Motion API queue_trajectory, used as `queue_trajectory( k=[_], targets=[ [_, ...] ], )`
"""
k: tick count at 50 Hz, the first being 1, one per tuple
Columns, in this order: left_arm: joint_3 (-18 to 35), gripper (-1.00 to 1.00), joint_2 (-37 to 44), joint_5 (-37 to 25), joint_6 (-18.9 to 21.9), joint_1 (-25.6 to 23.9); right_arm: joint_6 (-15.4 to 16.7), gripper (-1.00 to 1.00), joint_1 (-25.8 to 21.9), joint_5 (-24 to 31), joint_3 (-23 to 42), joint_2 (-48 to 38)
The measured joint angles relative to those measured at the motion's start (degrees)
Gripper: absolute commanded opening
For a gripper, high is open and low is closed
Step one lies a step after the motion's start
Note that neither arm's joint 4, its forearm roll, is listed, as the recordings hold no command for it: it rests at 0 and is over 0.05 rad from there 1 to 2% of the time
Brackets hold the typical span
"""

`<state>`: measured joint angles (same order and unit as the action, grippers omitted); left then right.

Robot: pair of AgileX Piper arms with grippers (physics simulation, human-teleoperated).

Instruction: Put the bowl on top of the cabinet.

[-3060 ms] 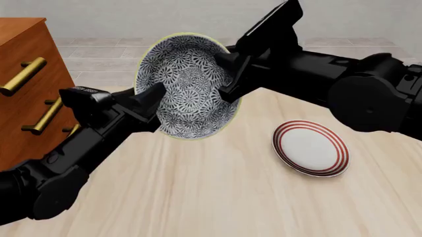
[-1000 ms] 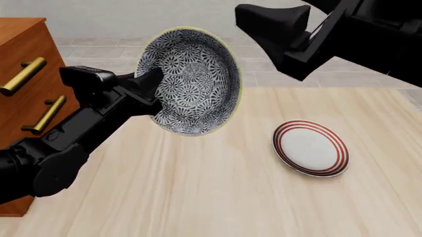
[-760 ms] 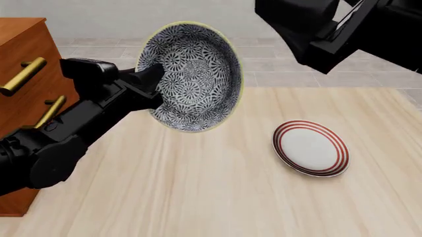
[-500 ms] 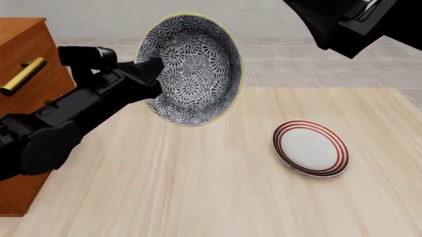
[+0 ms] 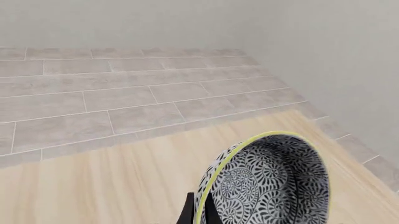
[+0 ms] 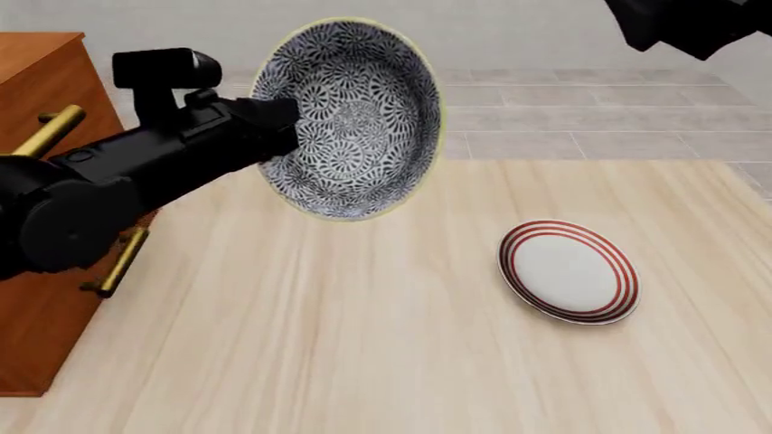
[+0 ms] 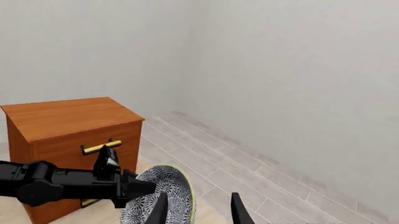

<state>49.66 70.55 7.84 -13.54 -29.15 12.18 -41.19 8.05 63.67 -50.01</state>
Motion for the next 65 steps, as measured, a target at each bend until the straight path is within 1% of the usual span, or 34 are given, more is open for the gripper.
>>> queue_trajectory(
  k=[13,26,39,54,59,65],
  targets=[
    [3.33,-1.0,-0.85,-5.35,-1.83,-0.02,-1.1,1.0,0.46,1.21,0.82,1.01],
    [7.35,-1.0,-0.97,-10.97,-2.21,0.4,-1.7,1.0,0.71,2.23,1.57,1.94],
    [11.02,-1.0,-0.88,-16.57,-2.05,2.27,-2.38,1.0,0.75,2.65,2.24,2.12],
    [15.84,-1.0,-0.14,-23.06,-5.85,1.22,-3.34,1.0,1.06,3.22,2.9,2.57],
    [18.05,-1.0,0.1,-25.96,-5.66,1.4,-3.52,1.0,1.06,3.53,3.18,2.96],
    [20.86,-1.0,0.31,-30.01,-3.95,2.94,-3.69,1.0,0.95,3.88,3.44,3.35]
  ],
)
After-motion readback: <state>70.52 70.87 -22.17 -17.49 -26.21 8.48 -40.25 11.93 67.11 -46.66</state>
